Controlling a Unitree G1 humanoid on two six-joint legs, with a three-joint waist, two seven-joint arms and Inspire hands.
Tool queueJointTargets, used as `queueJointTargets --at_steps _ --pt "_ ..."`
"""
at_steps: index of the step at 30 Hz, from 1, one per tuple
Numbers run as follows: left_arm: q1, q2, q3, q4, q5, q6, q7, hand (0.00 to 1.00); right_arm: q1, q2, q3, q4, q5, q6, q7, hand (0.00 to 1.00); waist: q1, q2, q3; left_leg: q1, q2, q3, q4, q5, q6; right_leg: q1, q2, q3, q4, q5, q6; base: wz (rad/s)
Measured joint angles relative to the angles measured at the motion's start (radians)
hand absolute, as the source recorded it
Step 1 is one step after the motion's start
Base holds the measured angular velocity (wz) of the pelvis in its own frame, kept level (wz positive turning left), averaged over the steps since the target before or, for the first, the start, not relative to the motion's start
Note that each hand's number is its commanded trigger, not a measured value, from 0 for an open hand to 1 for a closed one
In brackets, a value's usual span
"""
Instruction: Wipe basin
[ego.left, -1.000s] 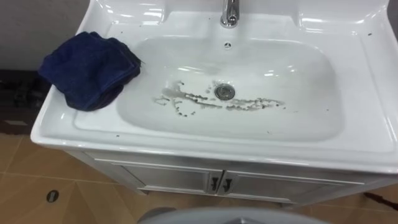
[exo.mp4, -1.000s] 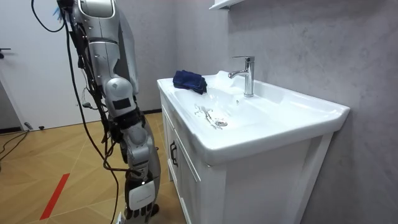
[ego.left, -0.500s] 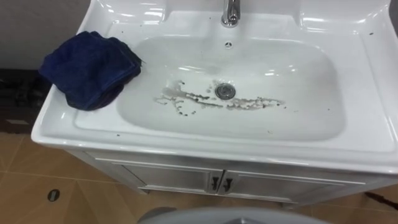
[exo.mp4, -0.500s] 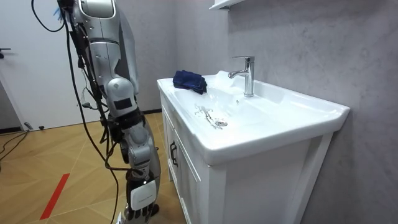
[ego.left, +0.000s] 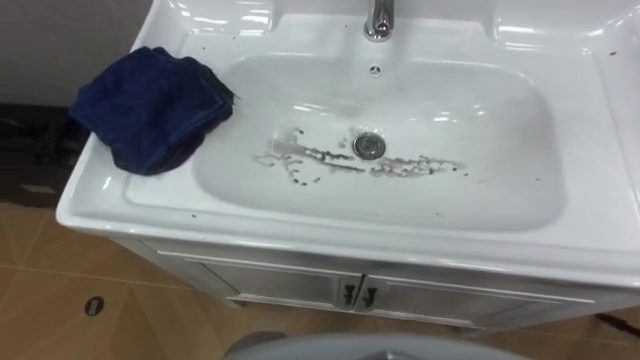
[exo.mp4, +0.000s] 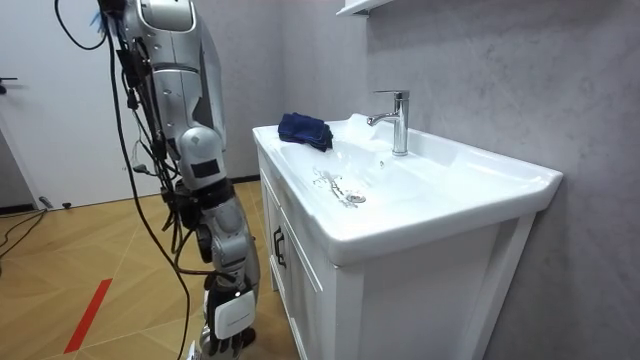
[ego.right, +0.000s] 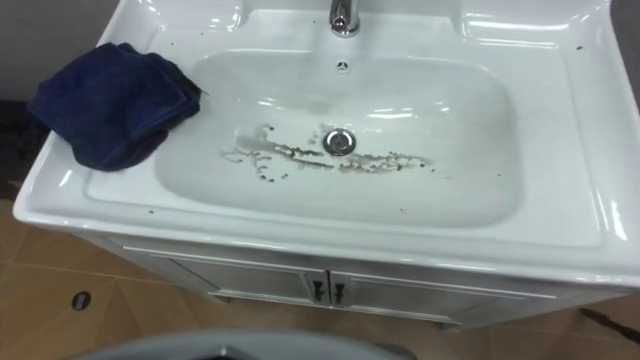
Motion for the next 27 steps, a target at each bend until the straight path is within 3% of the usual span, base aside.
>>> queueJointTargets --at_steps 8,15,18,20,23,27 --pt "0.040 -0.003 0.094 0.004 -0.108 -0.017 0.047 0.00 0.003 -0.001 -0.006 0.003 -0.020 0.001 0.002 0.00 0.008 0.003 0.0007 0.006 -0.005 -0.029 0.004 -0.002 -0.003 0.015 -0.001 -0.028 0.009 0.000 0.000 0.08" --pt "0.053 -0.003 0.190 0.028 -0.218 -0.018 0.145 0.00 0.013 -0.004 -0.010 0.006 -0.038 0.002 0.004 0.00 0.052 0.012 0.0017 0.016 -0.010 -0.050 0.003 -0.003 -0.001 0.034 -0.003 -0.037 0.013 0.000 0.000 0.03" --pt "0.065 -0.003 0.292 -0.034 -0.218 -0.019 0.219 0.00 0.015 -0.021 -0.016 0.006 -0.027 0.002 0.000 0.00 0.081 0.025 0.0011 0.007 -0.013 -0.061 0.018 -0.003 0.000 0.036 -0.004 -0.050 0.004 -0.002 0.001 0.15" --pt "0.069 0.006 0.397 -0.124 -0.218 -0.026 0.313 0.00 0.016 -0.028 -0.043 0.009 -0.043 0.002 -0.002 0.00 0.101 0.030 0.0006 0.005 -0.019 -0.079 0.022 0.000 0.001 0.044 -0.005 -0.068 -0.003 -0.003 0.002 0.23" --pt "0.066 0.016 0.463 -0.212 -0.219 -0.062 0.438 0.00 0.019 -0.034 -0.041 0.010 -0.051 0.001 0.005 0.00 0.128 0.040 -0.0001 0.004 -0.020 -0.082 0.019 0.001 0.001 0.043 -0.006 -0.073 -0.004 -0.005 0.003 0.04" --pt "0.073 0.022 0.486 -0.327 -0.235 -0.101 0.585 0.00 0.032 -0.043 -0.041 0.006 -0.047 -0.009 0.016 0.00 0.141 0.047 -0.0043 0.005 -0.028 -0.084 0.003 0.003 0.002 0.041 -0.011 -0.076 -0.004 -0.006 0.005 0.01"
